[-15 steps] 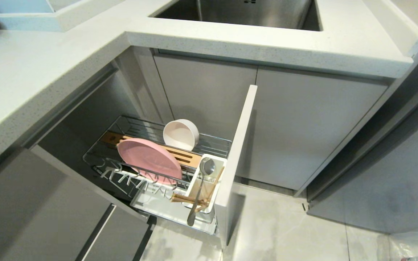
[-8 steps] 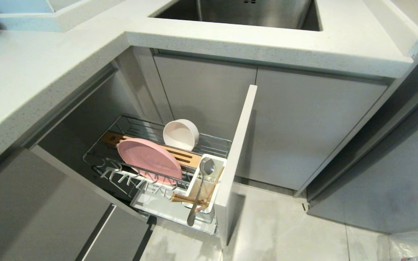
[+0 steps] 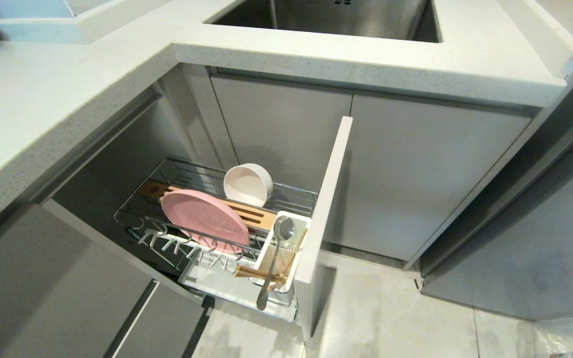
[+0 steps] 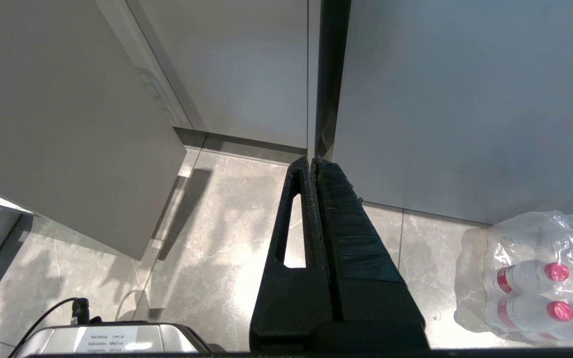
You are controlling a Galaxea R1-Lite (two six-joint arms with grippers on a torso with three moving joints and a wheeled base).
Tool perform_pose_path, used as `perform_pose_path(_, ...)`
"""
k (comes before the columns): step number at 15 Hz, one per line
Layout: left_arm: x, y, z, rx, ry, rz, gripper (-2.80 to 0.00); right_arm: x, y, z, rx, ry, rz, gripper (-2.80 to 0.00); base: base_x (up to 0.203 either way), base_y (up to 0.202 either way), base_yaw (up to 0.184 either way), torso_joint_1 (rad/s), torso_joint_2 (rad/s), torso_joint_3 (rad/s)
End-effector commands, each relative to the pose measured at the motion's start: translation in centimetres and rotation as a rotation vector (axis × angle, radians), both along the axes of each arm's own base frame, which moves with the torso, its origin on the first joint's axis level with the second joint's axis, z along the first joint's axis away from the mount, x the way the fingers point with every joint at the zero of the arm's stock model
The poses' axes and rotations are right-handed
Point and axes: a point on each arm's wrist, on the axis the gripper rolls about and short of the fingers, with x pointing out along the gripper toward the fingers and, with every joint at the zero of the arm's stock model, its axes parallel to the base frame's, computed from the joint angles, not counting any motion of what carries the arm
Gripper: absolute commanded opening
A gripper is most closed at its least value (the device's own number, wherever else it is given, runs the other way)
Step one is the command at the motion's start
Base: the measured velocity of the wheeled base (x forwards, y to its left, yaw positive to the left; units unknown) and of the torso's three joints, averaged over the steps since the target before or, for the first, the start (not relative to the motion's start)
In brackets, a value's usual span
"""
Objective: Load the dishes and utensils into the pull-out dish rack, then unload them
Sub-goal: Take the plate out of the cupboard
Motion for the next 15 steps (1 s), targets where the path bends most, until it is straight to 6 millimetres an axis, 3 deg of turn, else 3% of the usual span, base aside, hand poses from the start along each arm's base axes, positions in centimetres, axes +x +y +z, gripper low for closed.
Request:
perform_pose_path(1,0.00,0.00,0.00,0.000,0.000,0.001,-2.80,0.01,0.00,-0.04,0.000,0.001,0.000,-2.80,0.000,0.000,0.000,0.000,0.00,0.000)
perform_pose_path(15,0.00,0.00,0.00,0.000,0.000,0.001,-2.80,0.01,0.00,-0.04,0.000,0.001,0.000,-2.80,0.000,0.000,0.000,0.000,0.00,0.000)
